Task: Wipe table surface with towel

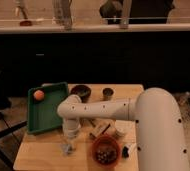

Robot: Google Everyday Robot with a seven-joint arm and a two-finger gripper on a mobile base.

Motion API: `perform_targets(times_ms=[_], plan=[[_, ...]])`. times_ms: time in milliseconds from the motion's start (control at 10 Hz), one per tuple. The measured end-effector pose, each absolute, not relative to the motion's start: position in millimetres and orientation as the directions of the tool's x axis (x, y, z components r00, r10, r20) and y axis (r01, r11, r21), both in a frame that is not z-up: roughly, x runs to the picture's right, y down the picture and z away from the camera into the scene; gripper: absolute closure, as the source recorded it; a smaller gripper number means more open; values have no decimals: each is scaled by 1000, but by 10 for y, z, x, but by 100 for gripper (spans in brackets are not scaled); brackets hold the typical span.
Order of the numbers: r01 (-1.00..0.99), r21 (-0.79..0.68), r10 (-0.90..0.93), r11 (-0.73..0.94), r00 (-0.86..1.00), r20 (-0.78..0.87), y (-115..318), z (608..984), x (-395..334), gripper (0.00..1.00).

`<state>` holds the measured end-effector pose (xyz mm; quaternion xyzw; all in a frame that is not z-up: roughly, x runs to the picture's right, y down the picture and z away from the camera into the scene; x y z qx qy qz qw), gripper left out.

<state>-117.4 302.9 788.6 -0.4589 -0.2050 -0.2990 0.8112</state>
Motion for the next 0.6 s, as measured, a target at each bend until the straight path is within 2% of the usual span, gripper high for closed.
perform_targets(times_ms=[300,600], plan=[[665,-602,-349,443,746,567,2729,7759,-1224,100],[698,-567,-398,437,716,573,2628,7686,-1452,100]])
